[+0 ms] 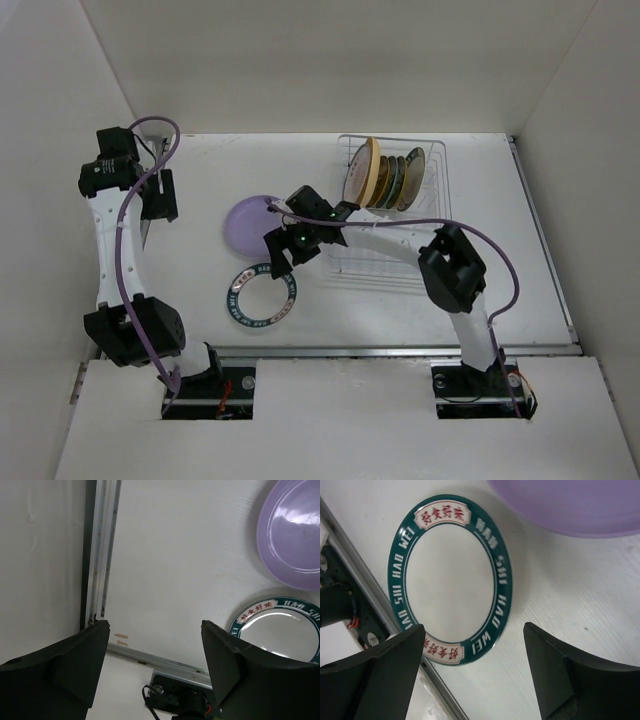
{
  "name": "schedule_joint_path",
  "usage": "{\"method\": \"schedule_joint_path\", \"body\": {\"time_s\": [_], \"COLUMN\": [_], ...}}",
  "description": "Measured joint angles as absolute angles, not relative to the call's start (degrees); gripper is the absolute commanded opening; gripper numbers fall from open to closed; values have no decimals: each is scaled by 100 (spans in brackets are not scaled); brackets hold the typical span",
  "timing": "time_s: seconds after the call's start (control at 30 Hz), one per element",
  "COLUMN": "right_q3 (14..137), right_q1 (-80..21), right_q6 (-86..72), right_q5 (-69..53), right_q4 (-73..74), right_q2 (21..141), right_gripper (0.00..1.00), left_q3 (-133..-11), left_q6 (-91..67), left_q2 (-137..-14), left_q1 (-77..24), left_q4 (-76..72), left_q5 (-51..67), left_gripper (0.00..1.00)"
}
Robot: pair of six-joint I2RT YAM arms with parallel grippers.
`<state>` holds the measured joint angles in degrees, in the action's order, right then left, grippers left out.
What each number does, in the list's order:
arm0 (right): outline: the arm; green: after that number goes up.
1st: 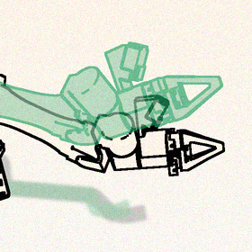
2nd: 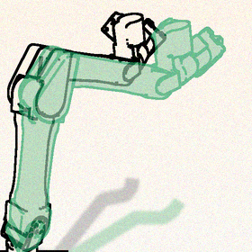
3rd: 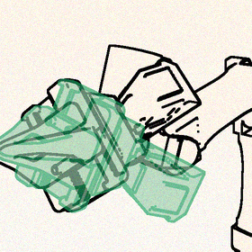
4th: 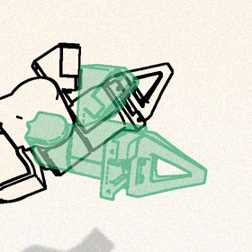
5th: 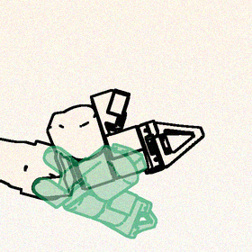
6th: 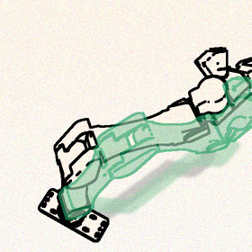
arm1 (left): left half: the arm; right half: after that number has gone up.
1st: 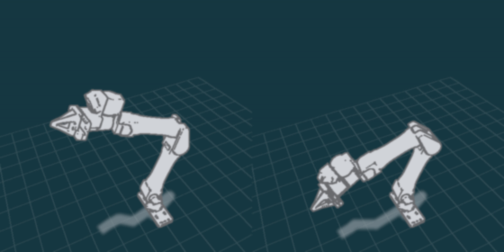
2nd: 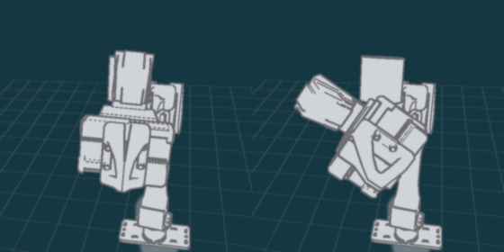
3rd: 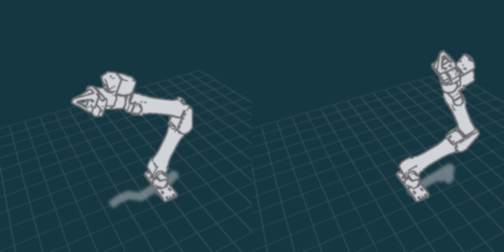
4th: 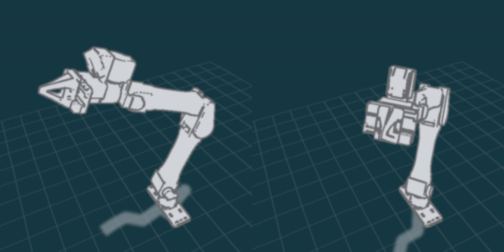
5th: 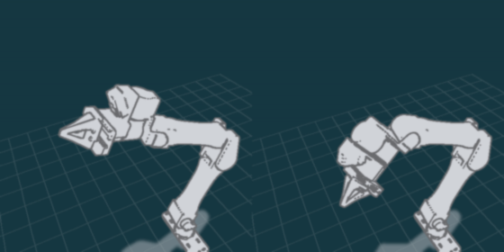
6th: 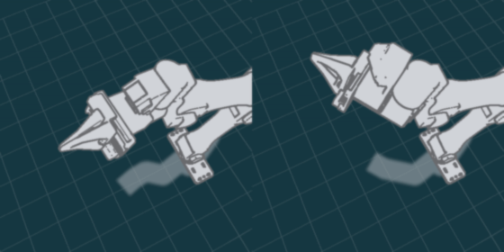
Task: Unload the plates from the dish rack
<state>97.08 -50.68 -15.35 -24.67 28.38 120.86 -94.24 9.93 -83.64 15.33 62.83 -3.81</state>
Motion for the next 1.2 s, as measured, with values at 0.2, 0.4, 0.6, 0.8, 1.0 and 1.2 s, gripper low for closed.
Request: {"method": "schedule_joint_path", "body": {"time_s": [0.2, 0.4, 0.6, 0.8, 1.0, 1.2], "right_q3": [9802, 10110, 10033, 9898, 9028, 9006], "right_q1": [-5061, -5059, -5050, -4654, -4534, -4534], "right_q6": [-1520, -1800, -2668, -4401, -5946, -6495], "right_q5": [-1614, -587, 913, 2646, 3177, 3028], "right_q4": [3277, 3715, 4307, 5734, 6757, 7417], "right_q2": [11402, 10171, 8501, 7299, 6261, 6392], "right_gripper": [91, 93, 97, 97, 95, 95], "left_q3": [-9400, -9384, -9255, -8064, -7380, -7321], "left_q6": [838, 652, 462, 303, 554, 858], "left_q2": [-8278, -8202, -8158, -7297, -5972, -5179], "left_q1": [1166, 932, 939, 939, 939, 937], "left_q4": [5760, 5435, 5225, 4912, 4960, 5098], "left_q5": [-233, -3, 421, 932, 1253, 1428], "left_gripper": [73, 73, 73, 74, 79, 82]}}
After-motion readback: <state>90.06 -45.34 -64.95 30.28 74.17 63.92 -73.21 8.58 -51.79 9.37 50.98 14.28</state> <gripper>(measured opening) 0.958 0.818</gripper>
